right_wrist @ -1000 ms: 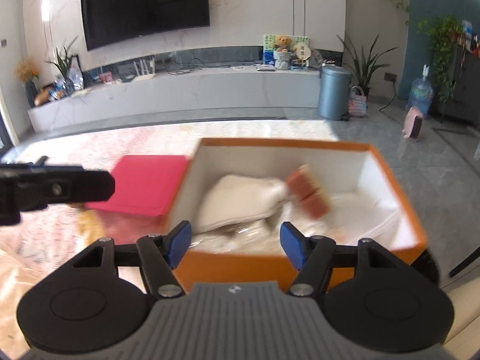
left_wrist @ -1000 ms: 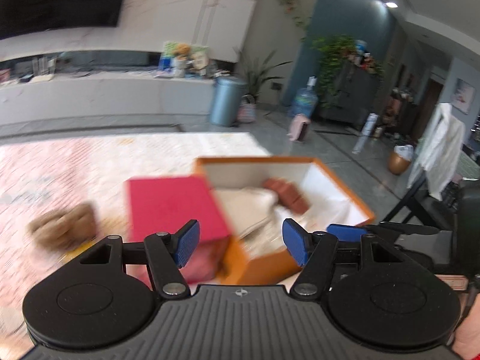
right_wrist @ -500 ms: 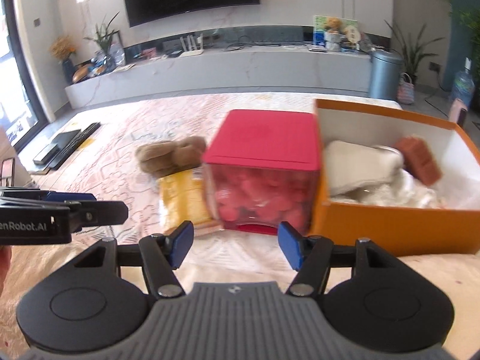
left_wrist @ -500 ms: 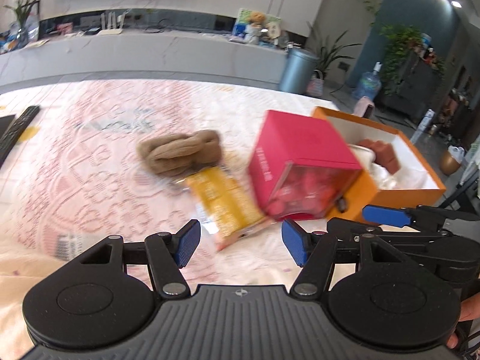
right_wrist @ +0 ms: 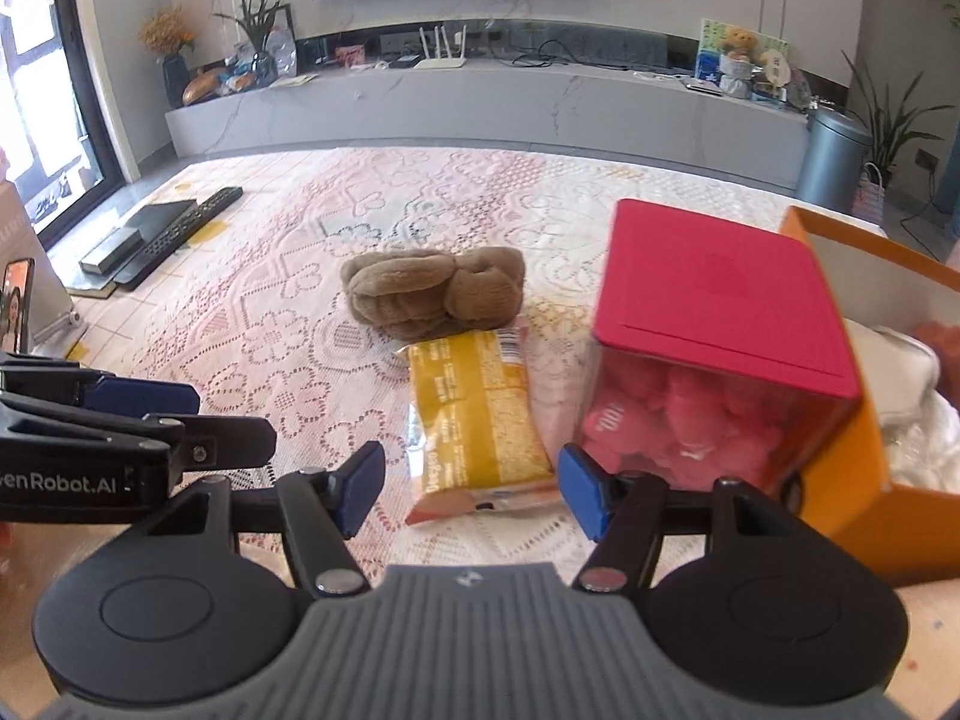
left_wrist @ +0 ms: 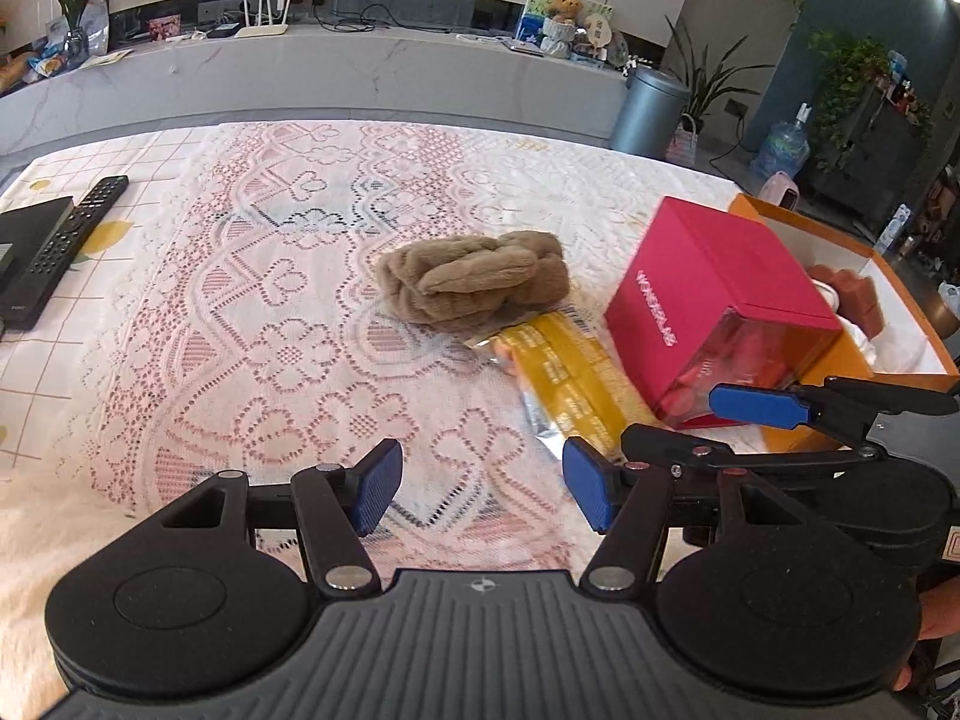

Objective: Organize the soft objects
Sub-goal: 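Move both tools back toward the yellow snack packet on the bed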

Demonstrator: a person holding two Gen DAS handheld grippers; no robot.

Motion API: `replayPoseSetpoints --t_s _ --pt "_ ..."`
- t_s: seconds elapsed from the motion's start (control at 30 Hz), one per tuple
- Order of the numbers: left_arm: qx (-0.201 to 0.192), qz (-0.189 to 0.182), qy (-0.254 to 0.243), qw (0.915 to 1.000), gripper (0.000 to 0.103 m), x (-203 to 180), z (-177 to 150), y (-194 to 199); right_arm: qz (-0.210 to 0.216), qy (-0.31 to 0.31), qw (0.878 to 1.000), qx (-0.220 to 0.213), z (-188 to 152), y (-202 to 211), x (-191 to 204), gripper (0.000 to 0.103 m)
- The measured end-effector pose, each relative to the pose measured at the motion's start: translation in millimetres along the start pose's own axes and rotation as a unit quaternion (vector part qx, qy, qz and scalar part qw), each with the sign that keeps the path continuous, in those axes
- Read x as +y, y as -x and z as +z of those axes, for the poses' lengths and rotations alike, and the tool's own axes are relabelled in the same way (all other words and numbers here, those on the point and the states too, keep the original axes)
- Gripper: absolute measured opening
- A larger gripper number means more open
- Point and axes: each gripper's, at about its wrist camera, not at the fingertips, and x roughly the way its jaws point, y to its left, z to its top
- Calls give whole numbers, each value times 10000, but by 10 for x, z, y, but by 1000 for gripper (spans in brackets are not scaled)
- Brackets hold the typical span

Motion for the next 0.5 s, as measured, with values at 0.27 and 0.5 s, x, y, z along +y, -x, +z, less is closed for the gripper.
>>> replayPoseSetpoints --t_s 0.27,0.5 --pt "57 97 100 9999 68 176 14 -172 -20 503 9987 113 106 -330 86 77" --pt "148 146 184 9996 68 224 7 -278 -122 603 9978 228 83 -567 119 79"
